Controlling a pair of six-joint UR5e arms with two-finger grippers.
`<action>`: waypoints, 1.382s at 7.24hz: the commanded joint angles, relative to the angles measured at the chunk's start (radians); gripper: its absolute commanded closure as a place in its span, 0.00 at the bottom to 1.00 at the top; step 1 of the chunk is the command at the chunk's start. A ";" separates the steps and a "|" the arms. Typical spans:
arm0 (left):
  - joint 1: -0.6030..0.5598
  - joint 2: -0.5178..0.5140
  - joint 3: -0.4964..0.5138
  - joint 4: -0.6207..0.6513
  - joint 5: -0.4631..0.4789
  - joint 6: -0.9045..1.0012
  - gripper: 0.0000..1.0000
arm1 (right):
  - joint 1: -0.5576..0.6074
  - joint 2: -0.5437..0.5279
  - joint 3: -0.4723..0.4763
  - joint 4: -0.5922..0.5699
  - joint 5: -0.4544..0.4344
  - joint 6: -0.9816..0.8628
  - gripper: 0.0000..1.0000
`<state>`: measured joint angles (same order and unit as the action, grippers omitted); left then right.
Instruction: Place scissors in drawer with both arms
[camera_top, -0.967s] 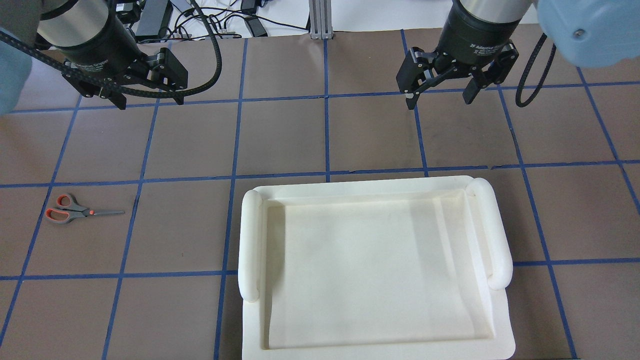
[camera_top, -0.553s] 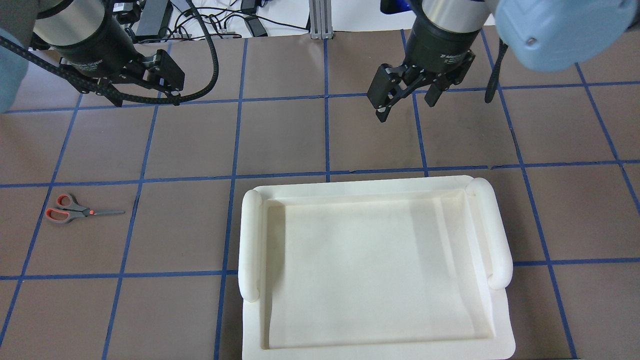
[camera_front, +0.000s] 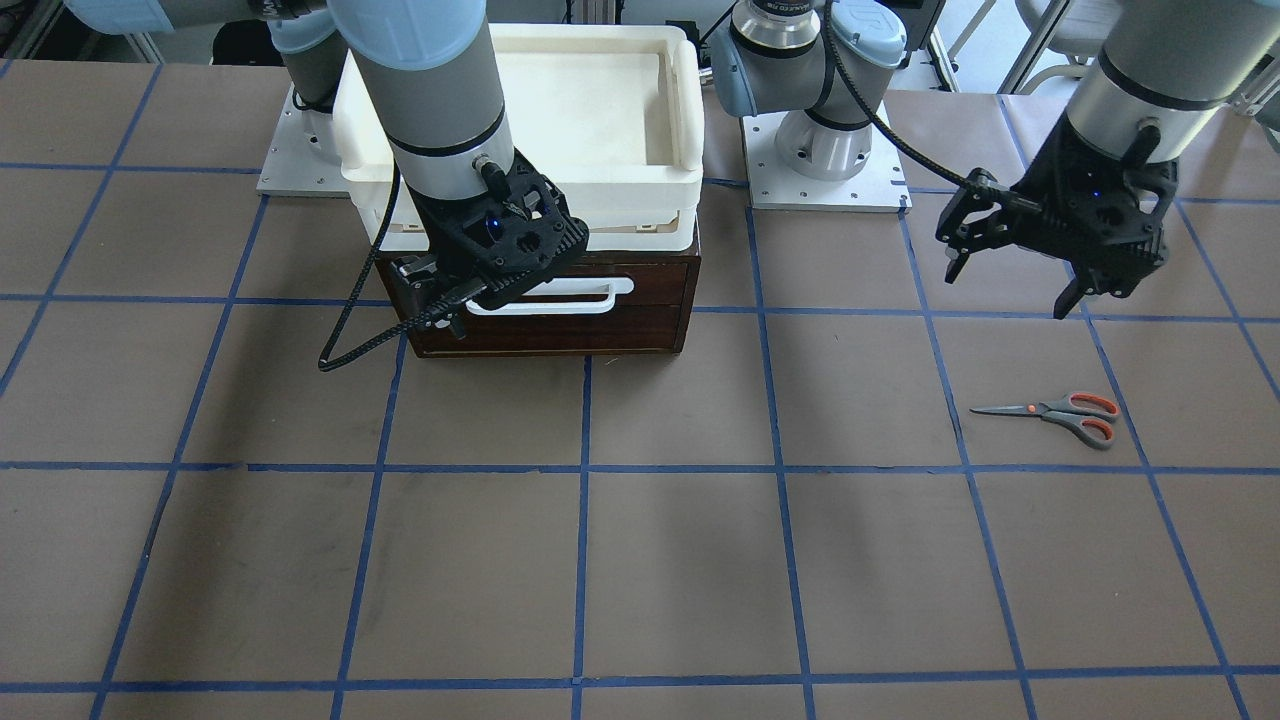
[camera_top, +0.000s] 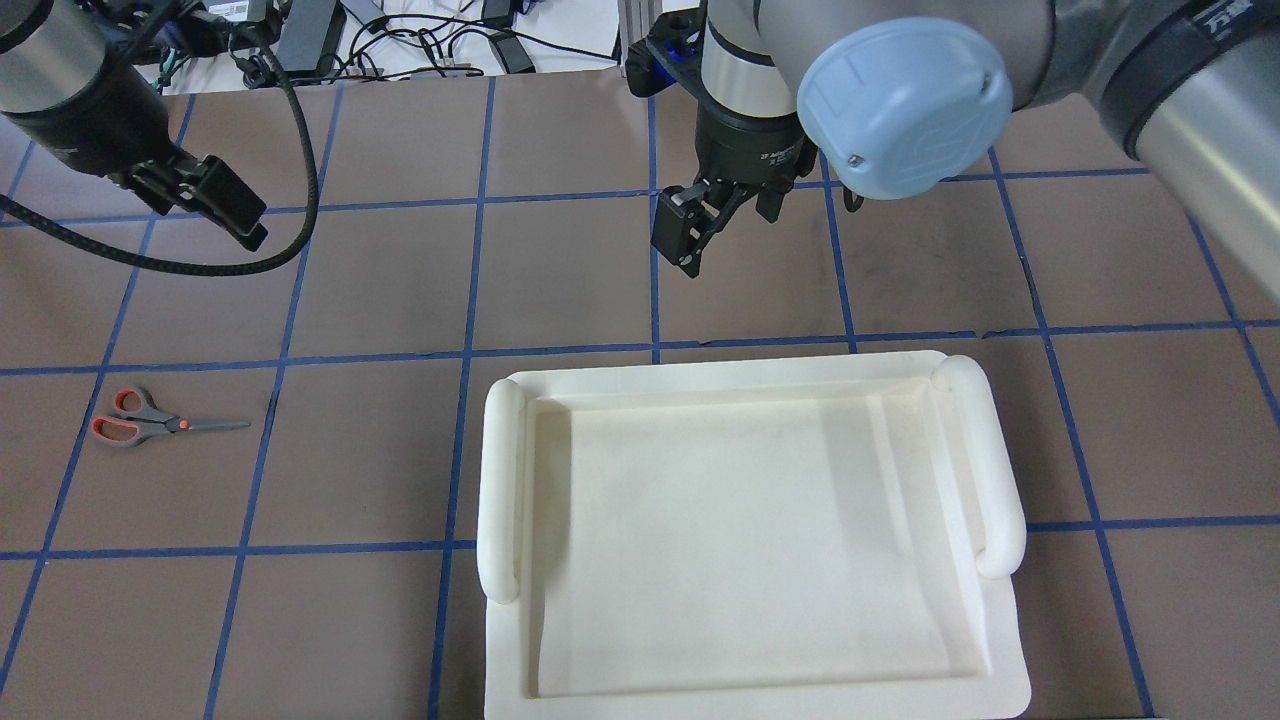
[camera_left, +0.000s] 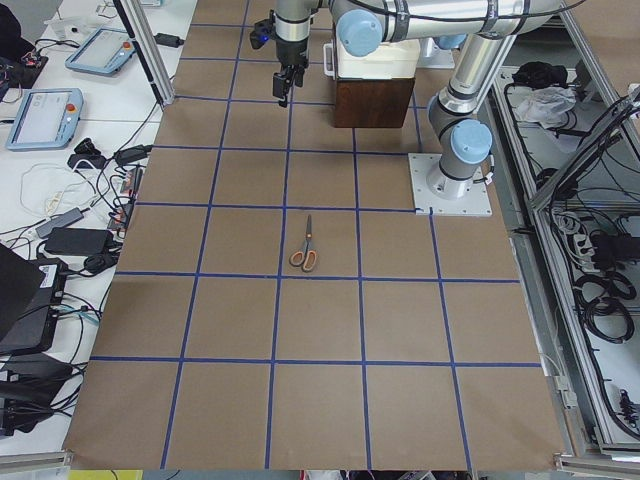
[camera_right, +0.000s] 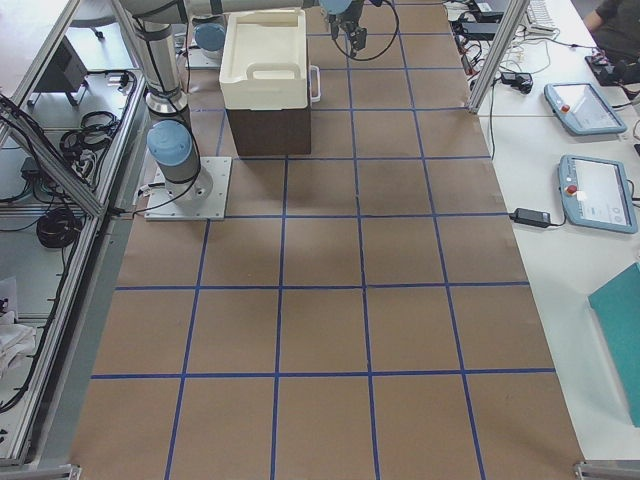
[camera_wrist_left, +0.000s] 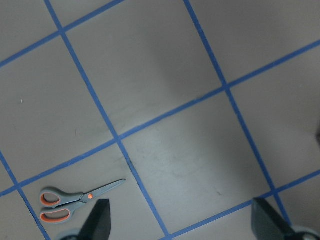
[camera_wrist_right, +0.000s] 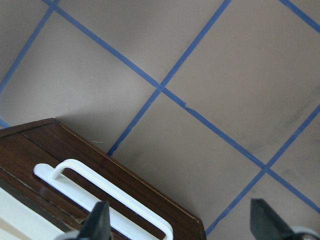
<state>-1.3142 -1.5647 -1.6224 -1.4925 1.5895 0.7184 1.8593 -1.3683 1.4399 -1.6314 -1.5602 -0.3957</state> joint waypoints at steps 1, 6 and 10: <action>0.126 -0.023 -0.126 0.061 0.000 0.230 0.00 | 0.009 0.018 0.002 -0.007 -0.078 -0.061 0.00; 0.354 -0.168 -0.160 0.170 0.030 1.118 0.00 | 0.017 0.017 0.045 0.015 -0.040 -0.623 0.00; 0.386 -0.336 -0.308 0.652 0.030 1.528 0.00 | 0.020 0.082 0.108 -0.149 -0.035 -1.056 0.00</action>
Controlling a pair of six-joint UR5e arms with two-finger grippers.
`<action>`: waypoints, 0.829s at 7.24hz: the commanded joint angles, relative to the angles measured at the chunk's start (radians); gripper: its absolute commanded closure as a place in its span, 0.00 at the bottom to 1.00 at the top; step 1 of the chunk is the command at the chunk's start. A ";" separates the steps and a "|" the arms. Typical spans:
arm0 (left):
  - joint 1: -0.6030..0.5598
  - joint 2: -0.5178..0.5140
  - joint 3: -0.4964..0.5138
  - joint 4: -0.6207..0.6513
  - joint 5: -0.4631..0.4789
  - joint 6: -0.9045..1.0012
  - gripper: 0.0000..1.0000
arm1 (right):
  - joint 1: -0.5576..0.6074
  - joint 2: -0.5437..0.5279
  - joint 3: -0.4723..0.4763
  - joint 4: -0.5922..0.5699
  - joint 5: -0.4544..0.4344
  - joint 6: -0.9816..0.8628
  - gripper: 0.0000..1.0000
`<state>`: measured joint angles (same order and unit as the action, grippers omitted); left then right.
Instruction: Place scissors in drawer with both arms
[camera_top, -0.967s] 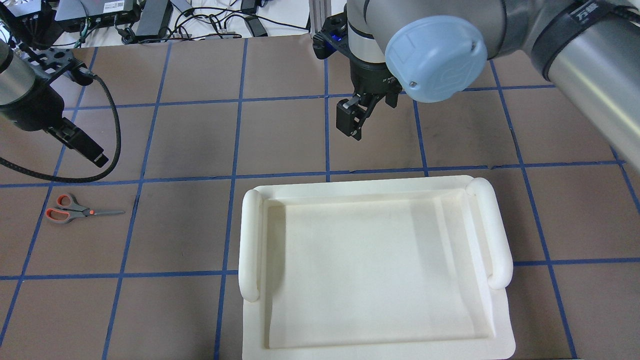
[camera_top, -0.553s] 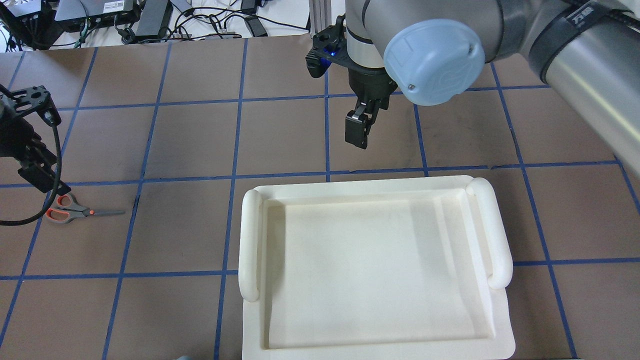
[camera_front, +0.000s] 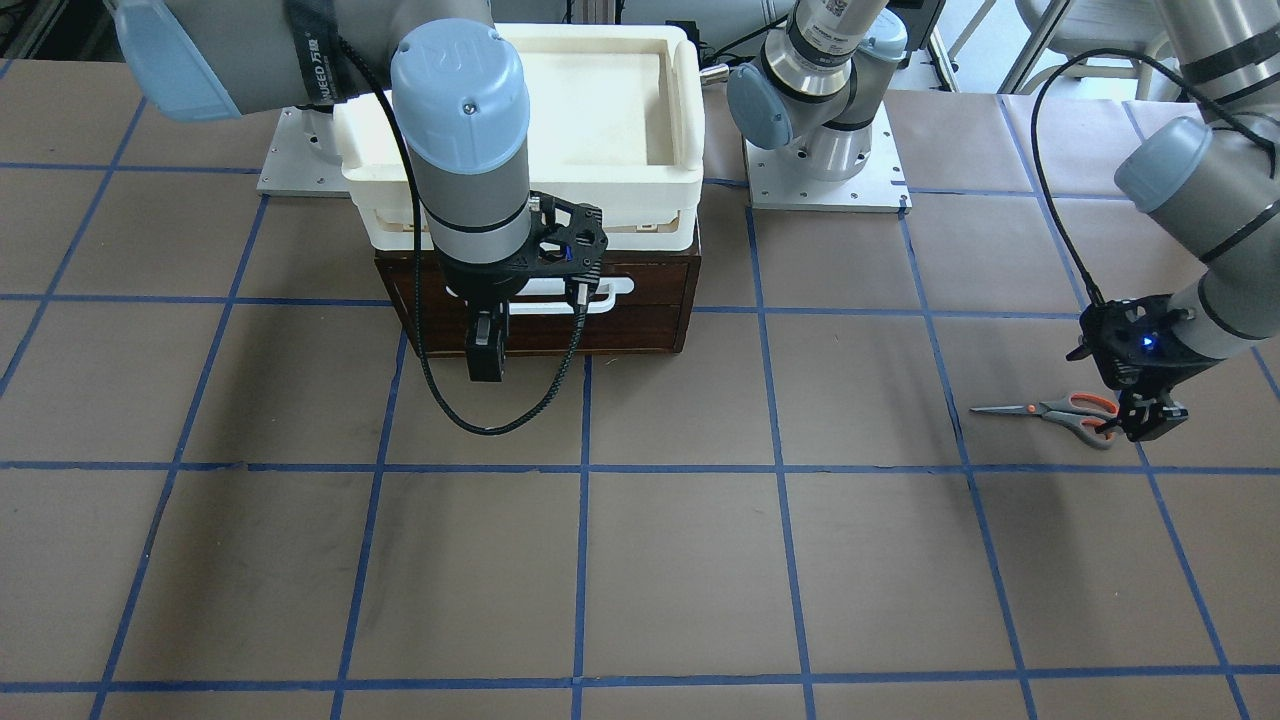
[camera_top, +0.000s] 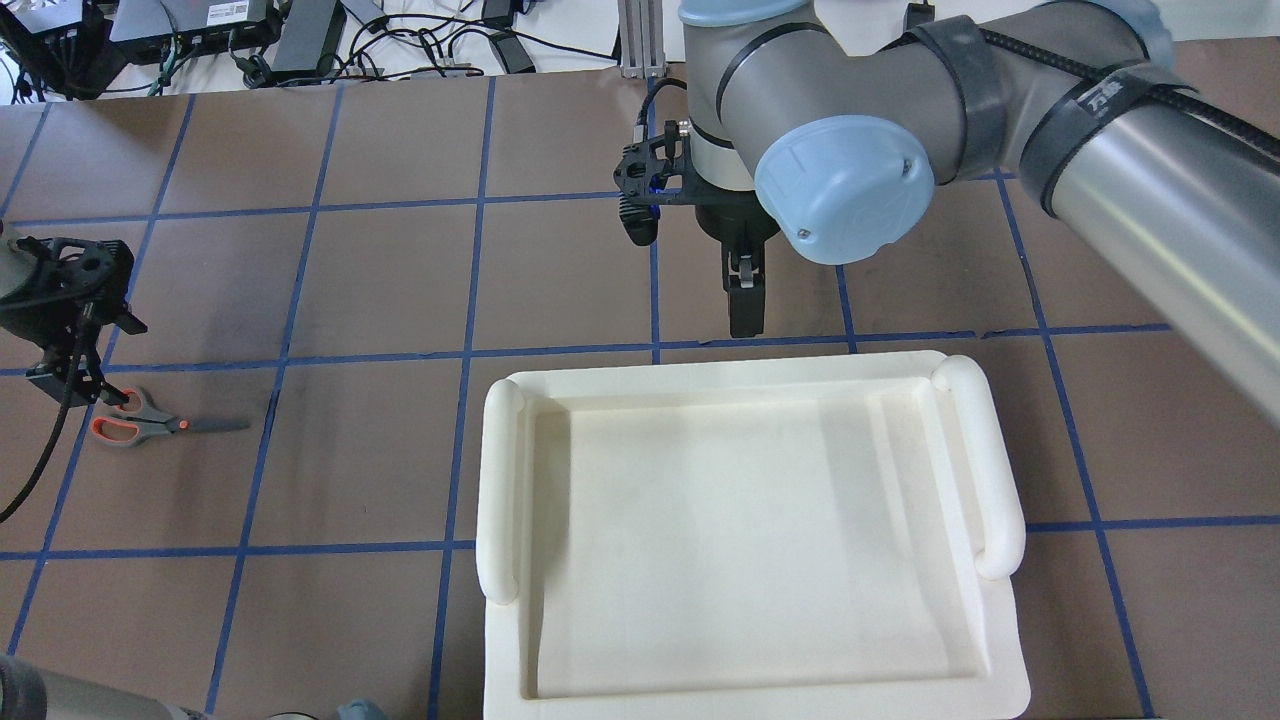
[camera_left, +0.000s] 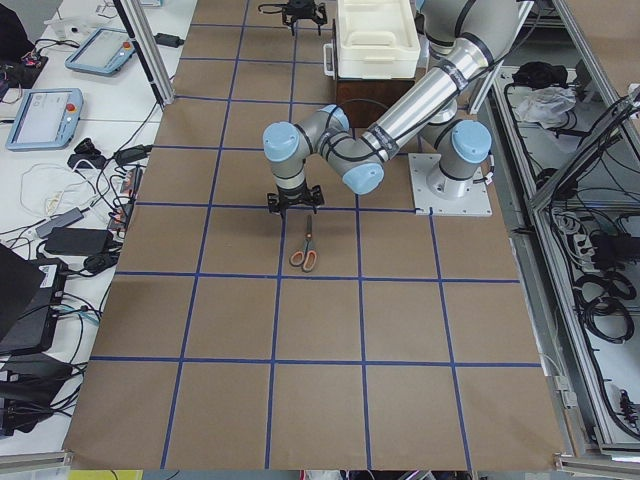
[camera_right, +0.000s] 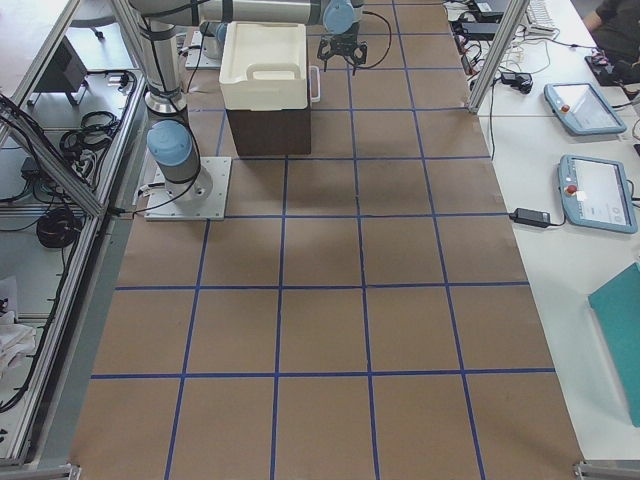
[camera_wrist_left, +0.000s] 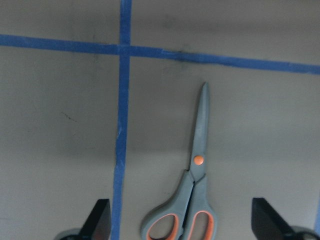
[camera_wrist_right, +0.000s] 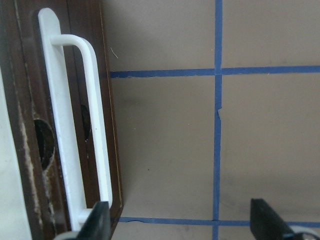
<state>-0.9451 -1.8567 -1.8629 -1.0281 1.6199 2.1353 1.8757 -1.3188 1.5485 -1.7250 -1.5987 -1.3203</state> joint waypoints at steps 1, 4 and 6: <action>0.058 -0.059 -0.105 0.236 -0.001 0.179 0.00 | 0.003 0.038 -0.010 -0.064 0.026 -0.134 0.00; 0.084 -0.059 -0.179 0.250 -0.005 0.247 0.00 | 0.011 0.071 -0.025 -0.039 0.115 -0.077 0.00; 0.115 -0.061 -0.210 0.333 -0.005 0.279 0.00 | 0.013 0.092 -0.027 0.017 0.117 -0.041 0.00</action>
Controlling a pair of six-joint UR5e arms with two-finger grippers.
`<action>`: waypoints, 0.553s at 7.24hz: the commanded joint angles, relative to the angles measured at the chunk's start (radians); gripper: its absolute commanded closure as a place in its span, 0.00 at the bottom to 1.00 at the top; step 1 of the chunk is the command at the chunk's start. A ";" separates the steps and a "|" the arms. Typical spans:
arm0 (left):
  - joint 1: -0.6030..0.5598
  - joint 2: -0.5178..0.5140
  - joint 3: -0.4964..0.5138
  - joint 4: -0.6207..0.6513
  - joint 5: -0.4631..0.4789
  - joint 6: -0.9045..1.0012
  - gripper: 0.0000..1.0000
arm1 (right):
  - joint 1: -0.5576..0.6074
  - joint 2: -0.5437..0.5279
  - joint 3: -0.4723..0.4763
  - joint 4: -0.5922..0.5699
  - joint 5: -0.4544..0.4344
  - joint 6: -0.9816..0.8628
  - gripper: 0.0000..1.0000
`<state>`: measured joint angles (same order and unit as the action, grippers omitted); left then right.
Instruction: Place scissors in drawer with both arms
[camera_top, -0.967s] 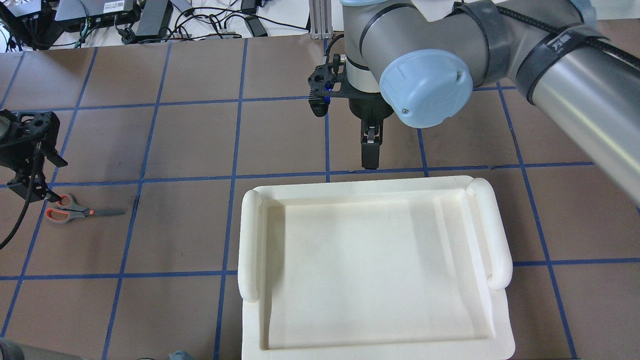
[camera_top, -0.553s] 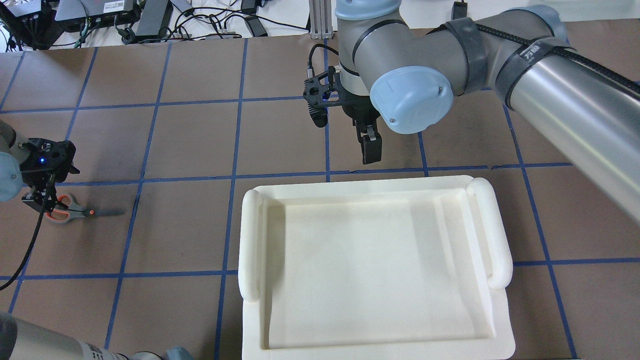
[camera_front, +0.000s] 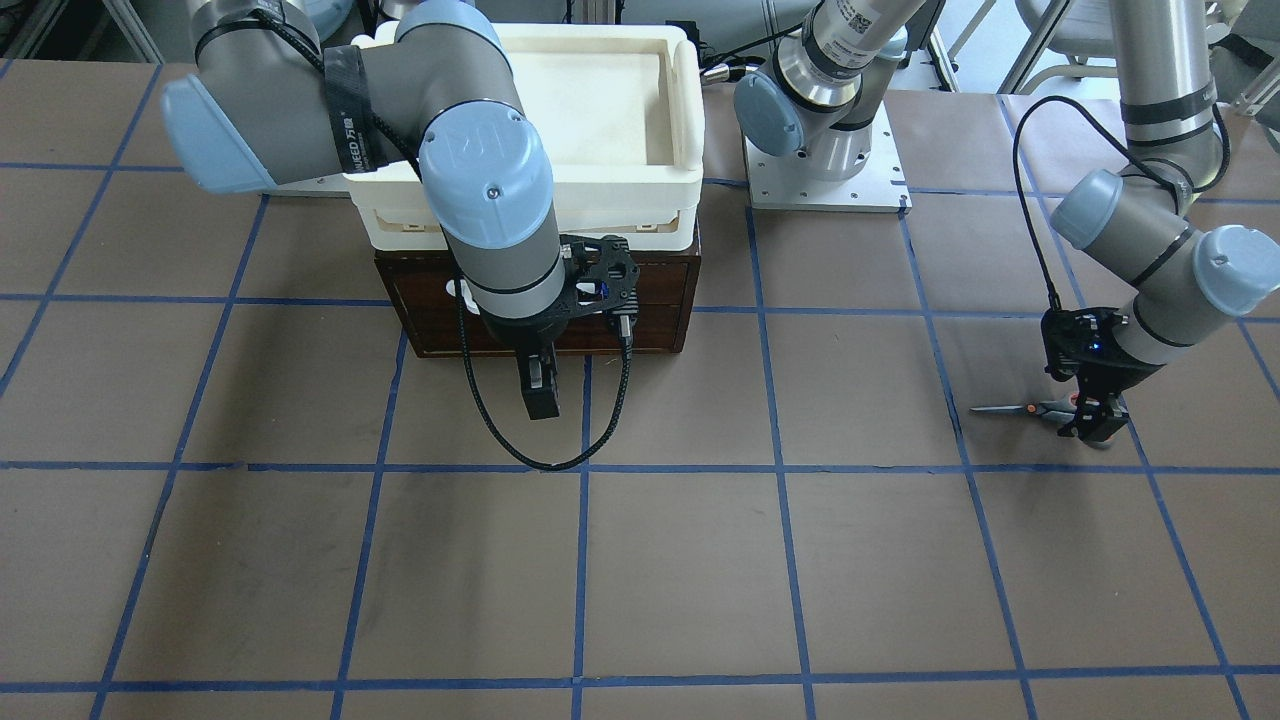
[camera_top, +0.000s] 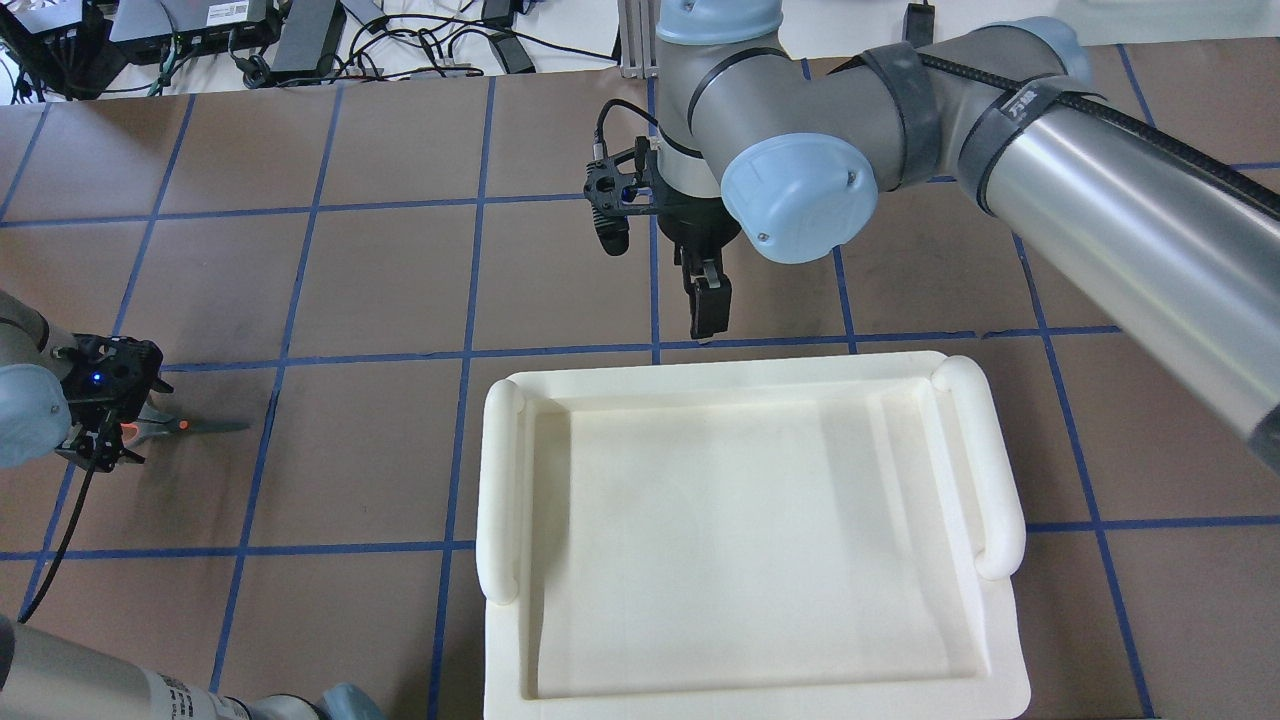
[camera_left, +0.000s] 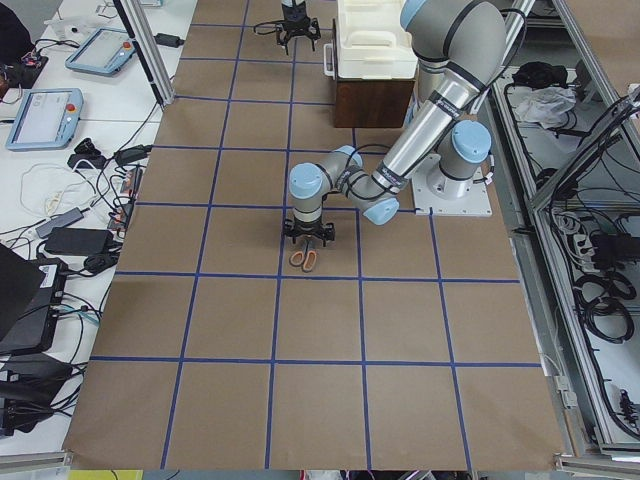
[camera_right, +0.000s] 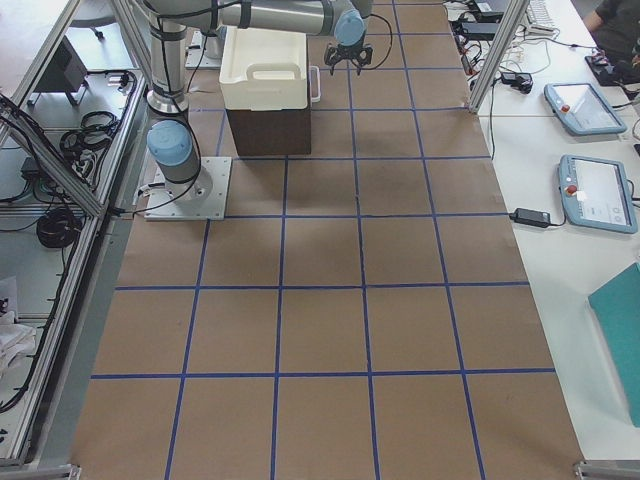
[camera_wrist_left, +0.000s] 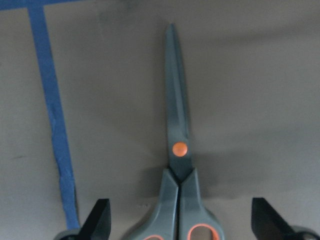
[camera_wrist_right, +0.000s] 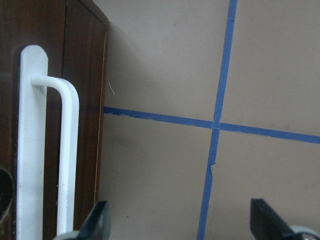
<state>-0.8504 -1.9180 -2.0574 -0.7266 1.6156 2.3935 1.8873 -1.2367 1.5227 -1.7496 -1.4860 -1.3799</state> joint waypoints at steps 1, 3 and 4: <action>0.025 -0.003 -0.016 0.033 -0.009 0.033 0.01 | 0.001 0.020 -0.003 0.076 -0.003 0.028 0.00; 0.024 -0.007 -0.013 0.035 -0.016 0.033 0.25 | -0.002 0.060 -0.070 0.158 0.016 0.047 0.00; 0.024 -0.012 -0.012 0.036 -0.035 0.033 0.24 | -0.001 0.063 -0.072 0.159 0.029 0.067 0.00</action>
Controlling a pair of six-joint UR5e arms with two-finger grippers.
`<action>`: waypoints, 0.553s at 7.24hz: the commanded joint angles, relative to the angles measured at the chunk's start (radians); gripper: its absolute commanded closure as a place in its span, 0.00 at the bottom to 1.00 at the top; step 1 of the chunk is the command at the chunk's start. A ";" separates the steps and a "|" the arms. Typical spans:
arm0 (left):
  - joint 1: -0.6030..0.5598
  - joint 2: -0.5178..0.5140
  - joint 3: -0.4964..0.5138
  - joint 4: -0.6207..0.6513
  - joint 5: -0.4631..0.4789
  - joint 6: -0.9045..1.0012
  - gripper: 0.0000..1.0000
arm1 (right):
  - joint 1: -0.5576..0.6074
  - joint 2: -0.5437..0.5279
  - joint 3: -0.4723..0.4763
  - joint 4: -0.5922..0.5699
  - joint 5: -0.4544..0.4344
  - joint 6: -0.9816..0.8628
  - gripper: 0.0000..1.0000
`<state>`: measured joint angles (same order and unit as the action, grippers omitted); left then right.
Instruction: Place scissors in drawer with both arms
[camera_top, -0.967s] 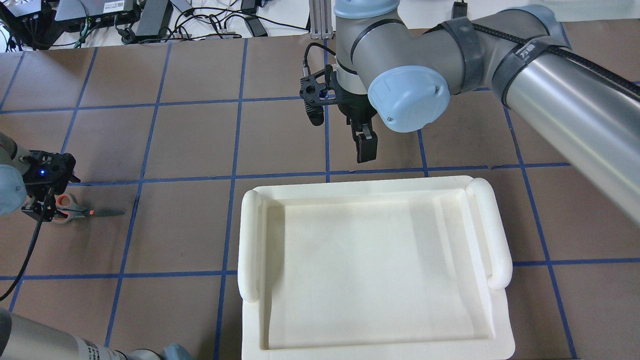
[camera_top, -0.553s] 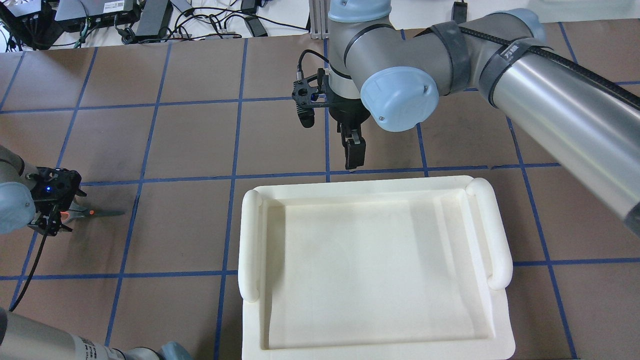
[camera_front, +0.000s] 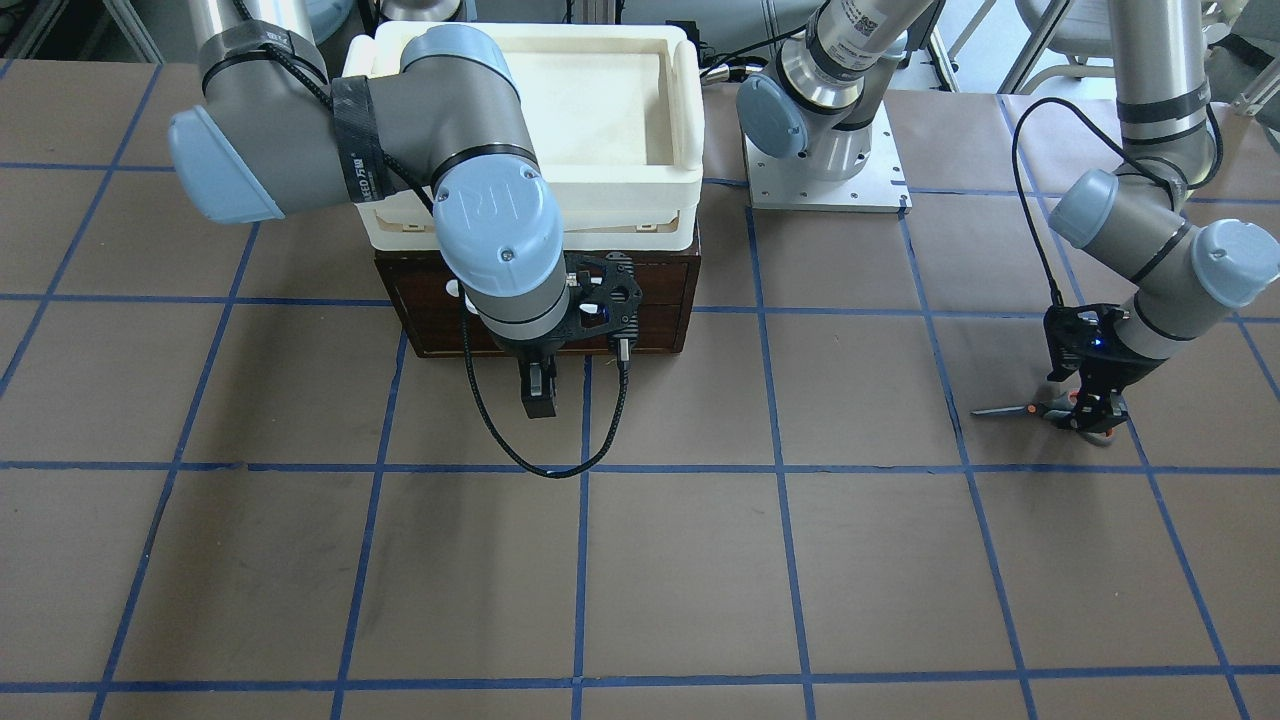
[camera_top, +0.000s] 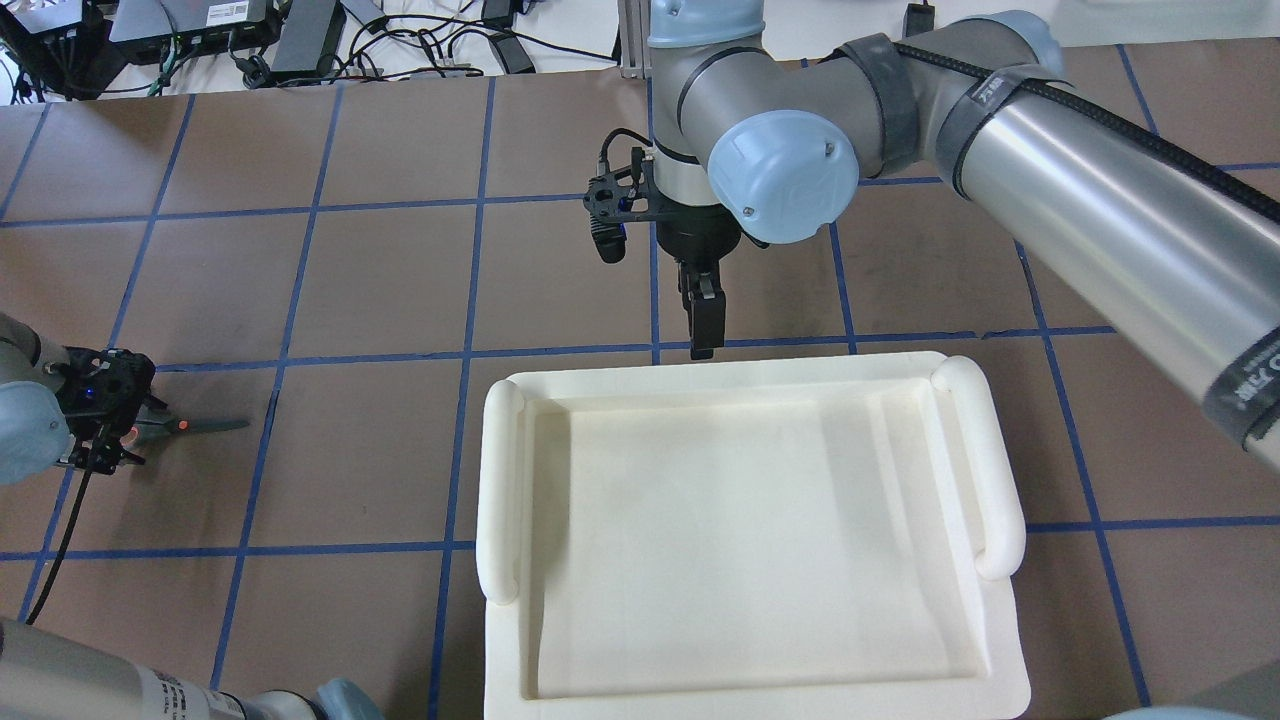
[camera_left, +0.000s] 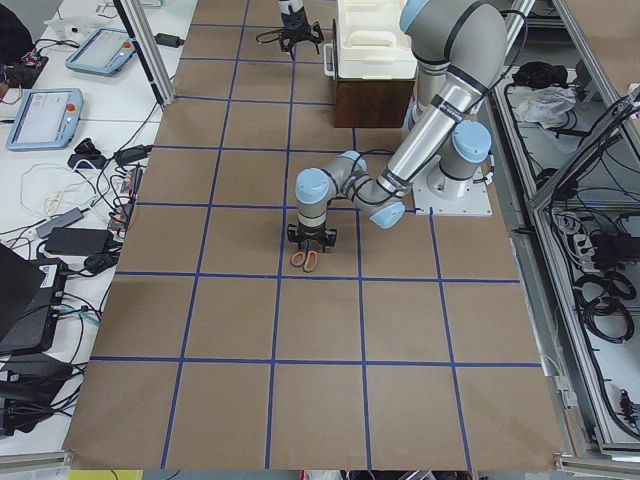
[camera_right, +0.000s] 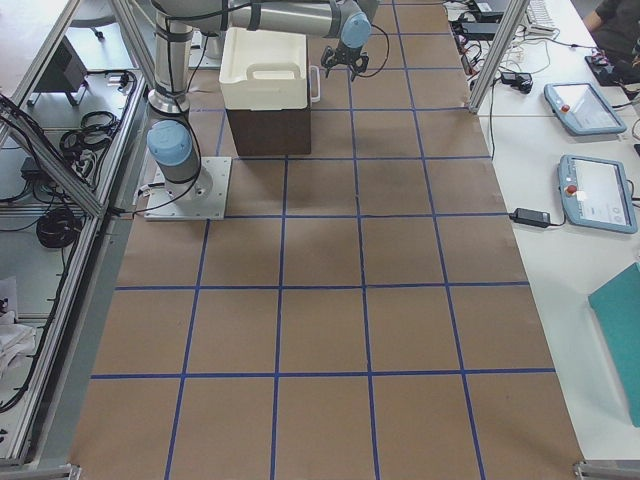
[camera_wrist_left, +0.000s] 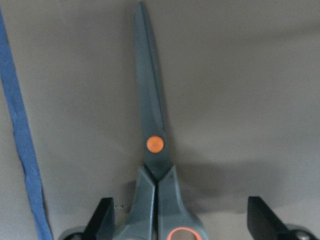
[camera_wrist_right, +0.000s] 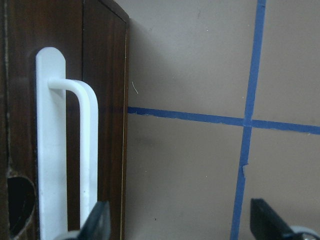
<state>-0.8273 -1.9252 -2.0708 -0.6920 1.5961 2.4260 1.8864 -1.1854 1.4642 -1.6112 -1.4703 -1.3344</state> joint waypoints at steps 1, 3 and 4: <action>0.000 -0.009 0.001 0.002 -0.022 -0.001 0.23 | 0.000 0.026 -0.012 0.027 0.005 0.021 0.00; 0.000 -0.014 0.006 0.003 -0.051 0.001 0.31 | -0.003 0.032 -0.022 0.094 0.005 0.023 0.00; 0.000 -0.014 0.006 0.003 -0.051 -0.001 0.43 | -0.003 0.032 -0.021 0.100 0.007 0.037 0.00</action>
<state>-0.8267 -1.9381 -2.0659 -0.6890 1.5509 2.4263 1.8845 -1.1545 1.4443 -1.5293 -1.4638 -1.3090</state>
